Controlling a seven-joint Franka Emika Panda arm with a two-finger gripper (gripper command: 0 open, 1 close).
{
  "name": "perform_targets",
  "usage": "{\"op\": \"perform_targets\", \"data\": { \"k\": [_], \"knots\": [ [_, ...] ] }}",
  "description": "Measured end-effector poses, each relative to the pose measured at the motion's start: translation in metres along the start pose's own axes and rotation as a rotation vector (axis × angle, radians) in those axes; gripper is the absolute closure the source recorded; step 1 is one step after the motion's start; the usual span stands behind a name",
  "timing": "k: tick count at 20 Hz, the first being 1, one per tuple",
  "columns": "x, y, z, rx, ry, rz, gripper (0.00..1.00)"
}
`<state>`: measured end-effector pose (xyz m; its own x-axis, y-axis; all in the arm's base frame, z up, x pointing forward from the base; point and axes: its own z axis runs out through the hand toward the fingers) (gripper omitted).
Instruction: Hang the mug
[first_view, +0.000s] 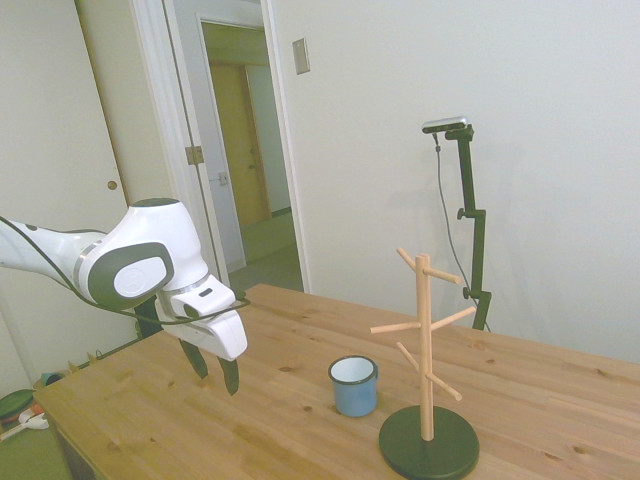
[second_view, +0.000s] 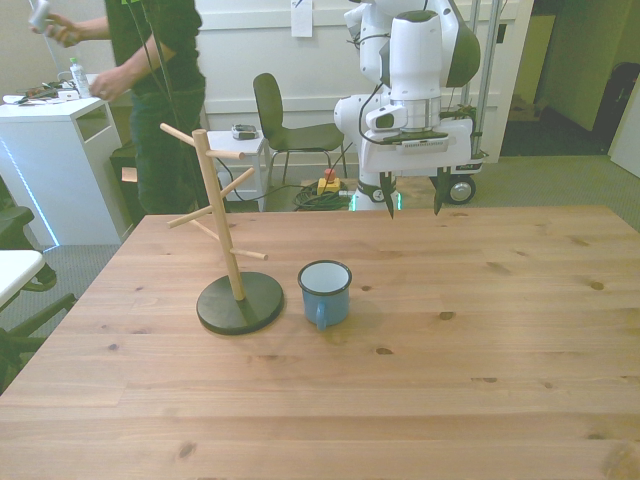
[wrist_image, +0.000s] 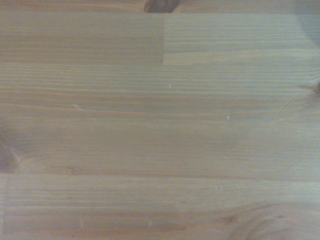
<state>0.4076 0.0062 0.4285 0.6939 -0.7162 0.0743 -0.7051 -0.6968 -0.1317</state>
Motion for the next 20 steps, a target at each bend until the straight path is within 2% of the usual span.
{"op": "perform_targets", "data": {
  "k": [9,15,20],
  "knots": [
    [0.004,0.004,0.008,-0.014,-0.017,0.029,0.0],
    [0.032,0.032,0.002,-0.013,-0.017,0.108,0.0],
    [0.055,0.046,-0.009,-0.018,0.003,0.13,0.0]
  ]
}}
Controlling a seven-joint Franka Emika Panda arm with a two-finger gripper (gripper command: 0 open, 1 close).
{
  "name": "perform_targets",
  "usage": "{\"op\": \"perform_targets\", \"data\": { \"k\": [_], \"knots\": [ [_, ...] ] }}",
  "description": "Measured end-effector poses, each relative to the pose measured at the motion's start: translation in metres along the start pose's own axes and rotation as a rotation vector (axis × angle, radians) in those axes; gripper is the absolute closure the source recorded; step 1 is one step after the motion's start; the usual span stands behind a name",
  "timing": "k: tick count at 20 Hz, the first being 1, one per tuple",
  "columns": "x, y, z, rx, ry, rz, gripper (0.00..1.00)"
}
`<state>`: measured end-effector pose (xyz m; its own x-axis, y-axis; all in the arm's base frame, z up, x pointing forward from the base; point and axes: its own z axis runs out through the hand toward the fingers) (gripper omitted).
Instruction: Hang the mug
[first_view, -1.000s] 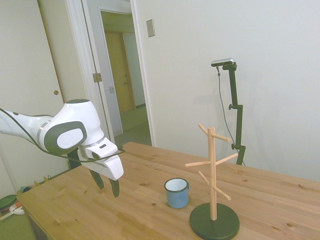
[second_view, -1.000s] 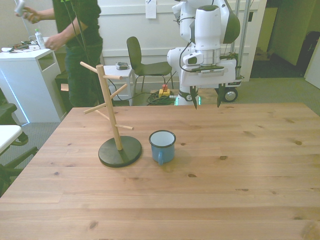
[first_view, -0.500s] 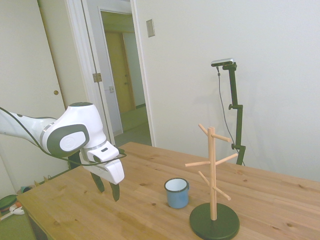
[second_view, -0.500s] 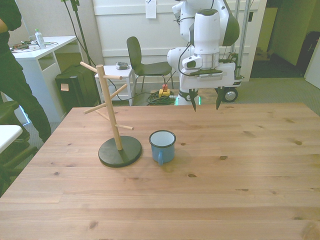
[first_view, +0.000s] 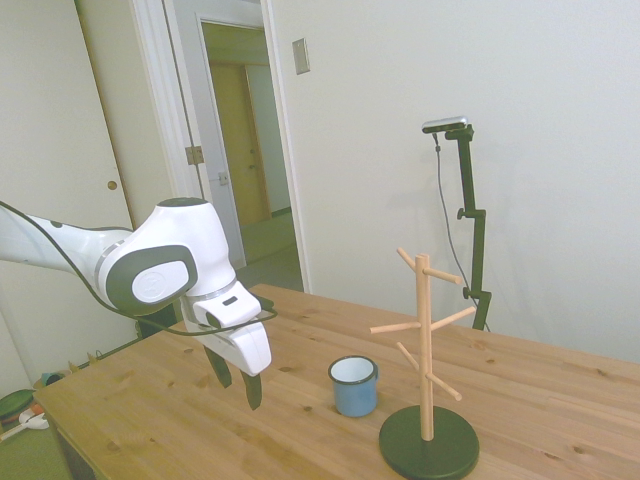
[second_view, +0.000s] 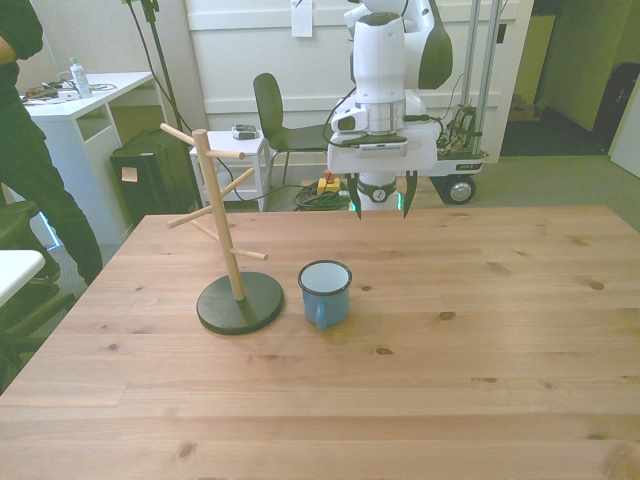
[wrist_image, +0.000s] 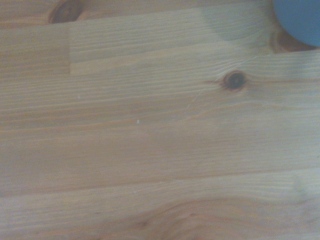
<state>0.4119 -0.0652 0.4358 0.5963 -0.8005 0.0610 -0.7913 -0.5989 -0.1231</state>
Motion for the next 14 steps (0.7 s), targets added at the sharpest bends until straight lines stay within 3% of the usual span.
{"op": "perform_targets", "data": {
  "k": [7,14],
  "knots": [
    [0.057,0.012,-0.015,0.008,0.002,0.048,0.0],
    [0.092,-0.018,-0.034,0.007,0.013,0.036,0.0]
  ]
}}
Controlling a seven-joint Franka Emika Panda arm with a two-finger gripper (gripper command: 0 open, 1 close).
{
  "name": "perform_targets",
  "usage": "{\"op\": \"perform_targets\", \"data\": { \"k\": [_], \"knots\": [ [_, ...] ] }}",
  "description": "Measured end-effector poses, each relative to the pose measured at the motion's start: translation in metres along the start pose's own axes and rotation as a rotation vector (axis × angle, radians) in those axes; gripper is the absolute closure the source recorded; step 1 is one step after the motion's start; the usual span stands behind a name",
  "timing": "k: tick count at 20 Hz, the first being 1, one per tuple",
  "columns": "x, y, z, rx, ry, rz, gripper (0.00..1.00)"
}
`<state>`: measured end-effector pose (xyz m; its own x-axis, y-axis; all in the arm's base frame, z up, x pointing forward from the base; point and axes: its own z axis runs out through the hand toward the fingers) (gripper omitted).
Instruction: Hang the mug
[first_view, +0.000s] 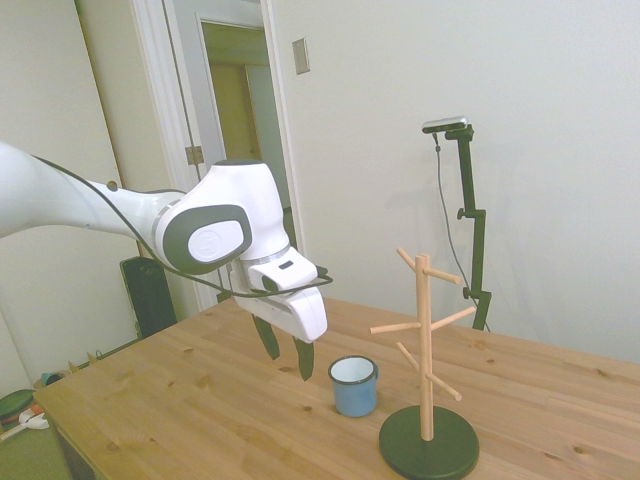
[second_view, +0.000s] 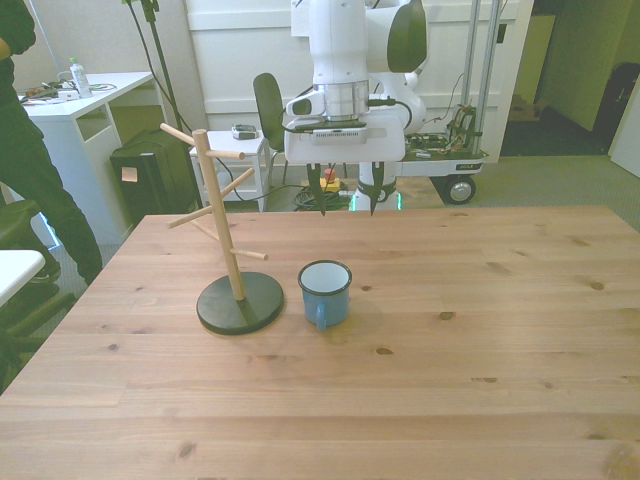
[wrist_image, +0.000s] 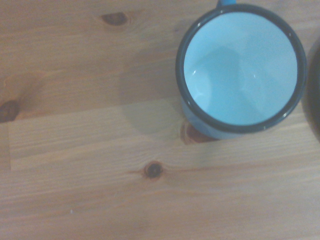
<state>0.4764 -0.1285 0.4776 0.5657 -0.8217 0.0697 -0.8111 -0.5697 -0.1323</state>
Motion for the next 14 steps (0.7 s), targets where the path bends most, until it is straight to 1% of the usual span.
{"op": "perform_targets", "data": {
  "k": [6,9,14],
  "knots": [
    [0.026,-0.022,0.007,-0.004,0.008,0.001,0.0],
    [0.037,-0.029,0.007,0.0,0.013,0.007,0.0],
    [0.05,-0.04,0.016,-0.001,0.006,0.018,0.0]
  ]
}}
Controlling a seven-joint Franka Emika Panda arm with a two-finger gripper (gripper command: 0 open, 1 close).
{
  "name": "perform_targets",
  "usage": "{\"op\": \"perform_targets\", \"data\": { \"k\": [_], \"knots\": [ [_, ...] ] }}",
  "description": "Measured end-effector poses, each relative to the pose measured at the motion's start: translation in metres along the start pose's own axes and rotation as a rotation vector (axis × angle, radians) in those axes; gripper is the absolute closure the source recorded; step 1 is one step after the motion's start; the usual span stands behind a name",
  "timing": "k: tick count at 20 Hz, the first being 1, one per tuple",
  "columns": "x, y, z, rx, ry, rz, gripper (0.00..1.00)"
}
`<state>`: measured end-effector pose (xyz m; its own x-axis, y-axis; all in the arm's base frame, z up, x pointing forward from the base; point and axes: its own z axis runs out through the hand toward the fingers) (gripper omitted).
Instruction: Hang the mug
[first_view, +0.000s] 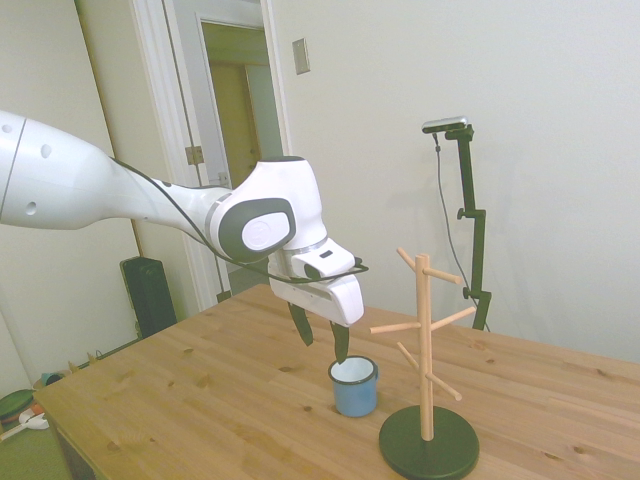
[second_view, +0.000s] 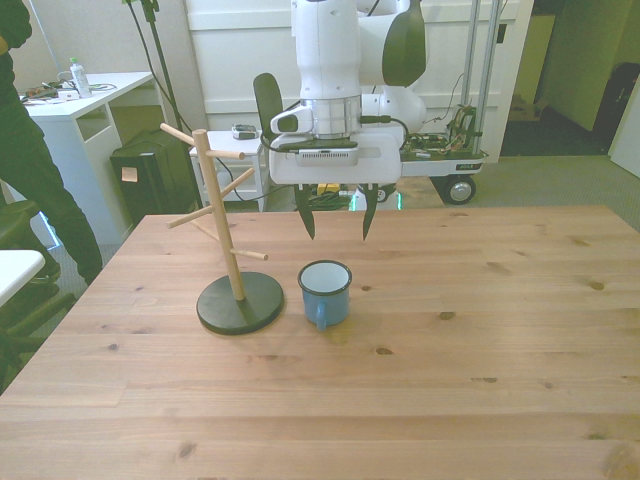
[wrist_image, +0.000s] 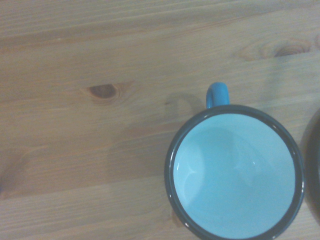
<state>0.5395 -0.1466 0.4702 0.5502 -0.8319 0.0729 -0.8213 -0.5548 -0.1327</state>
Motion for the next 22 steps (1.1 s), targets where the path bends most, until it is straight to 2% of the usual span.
{"op": "perform_targets", "data": {
  "k": [15,22],
  "knots": [
    [0.0,-0.045,0.036,-0.009,-0.043,0.001,0.0],
    [-0.003,-0.048,0.052,-0.018,-0.071,0.024,0.0]
  ]
}}
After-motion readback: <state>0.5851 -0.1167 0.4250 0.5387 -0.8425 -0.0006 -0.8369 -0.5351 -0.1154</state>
